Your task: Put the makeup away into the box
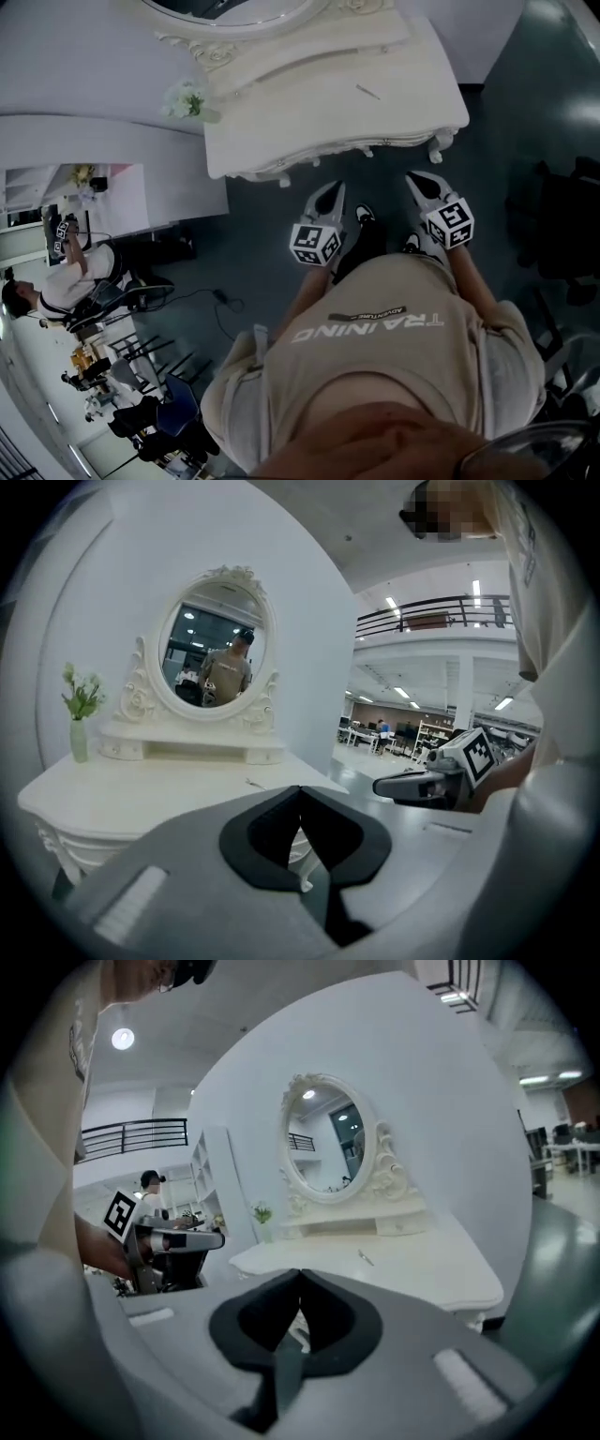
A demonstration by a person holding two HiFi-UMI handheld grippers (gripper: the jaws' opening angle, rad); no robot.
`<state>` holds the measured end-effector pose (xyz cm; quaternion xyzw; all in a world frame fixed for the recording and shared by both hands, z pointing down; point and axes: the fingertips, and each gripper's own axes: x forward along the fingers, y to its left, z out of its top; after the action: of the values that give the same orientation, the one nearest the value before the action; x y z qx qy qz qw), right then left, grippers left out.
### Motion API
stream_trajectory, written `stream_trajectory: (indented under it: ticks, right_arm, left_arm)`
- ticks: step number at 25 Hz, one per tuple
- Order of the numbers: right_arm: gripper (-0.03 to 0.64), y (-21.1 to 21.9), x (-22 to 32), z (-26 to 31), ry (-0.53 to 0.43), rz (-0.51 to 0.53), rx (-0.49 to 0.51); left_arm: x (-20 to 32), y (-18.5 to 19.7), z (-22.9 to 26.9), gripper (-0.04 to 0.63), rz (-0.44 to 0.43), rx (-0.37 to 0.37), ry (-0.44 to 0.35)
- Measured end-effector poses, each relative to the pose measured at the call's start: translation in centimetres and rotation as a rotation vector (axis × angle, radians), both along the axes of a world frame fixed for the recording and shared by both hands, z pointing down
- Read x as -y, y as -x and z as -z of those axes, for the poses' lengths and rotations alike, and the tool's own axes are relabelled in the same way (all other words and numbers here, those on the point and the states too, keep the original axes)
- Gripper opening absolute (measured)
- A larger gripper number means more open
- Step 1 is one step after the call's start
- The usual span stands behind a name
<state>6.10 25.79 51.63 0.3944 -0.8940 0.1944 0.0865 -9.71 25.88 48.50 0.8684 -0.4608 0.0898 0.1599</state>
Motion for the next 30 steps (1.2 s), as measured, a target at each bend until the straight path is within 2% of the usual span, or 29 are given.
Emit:
stream_trajectory:
  ticks: [3,6,9,14,17,19,22,26,27,30]
  right_arm:
    - [0.004,2.3,2.8,1.3,-0.027,-0.025,-0.012]
    - [0.003,3.9,6.2,3.7,-0.031,-0.052,0.039]
    - [0.003,5.1,9.3,4.8,-0.054,-0.112,-0.003]
    - [0.003,7.0,12.3,3.4,-0.001,-0.181,-0.055]
    - [0.003,8.7,13.7,2.3,0.046,-0.225,0.016]
    - [0.003,8.9,14.2,1.9,0.063,-0.278,0.1]
    - [0.003,8.7,14.4,0.9,0.068,-0.332,0.079]
    - [0.003,8.5,13.5,-0.3,0.102,-0.35,0.032]
    - [0.003,8.4,13.2,-0.6,0.11,-0.349,0.024]
    - [0.005,8.5,13.4,-1.0,0.102,-0.307,-0.005]
  left_arm:
    - [2.9,1.8,0.4,0.006,-0.029,0.013,-0.025]
    - [6.1,2.7,1.0,0.007,-0.075,-0.007,-0.044]
    - [9.1,3.8,1.8,0.006,-0.131,-0.02,-0.065]
    - [14.0,6.0,0.8,0.006,-0.207,-0.017,-0.038]
    - [16.5,7.7,-0.4,0.007,-0.245,0.002,-0.036]
    - [17.1,8.4,-1.4,0.006,-0.268,0.017,-0.041]
    - [17.7,9.1,-2.7,0.007,-0.295,0.032,-0.055]
    - [17.2,9.1,-4.0,0.006,-0.35,0.174,-0.113]
    - [17.2,8.8,-4.2,0.006,-0.356,0.177,-0.113]
    - [18.0,8.0,-4.0,0.006,-0.331,0.1,-0.084]
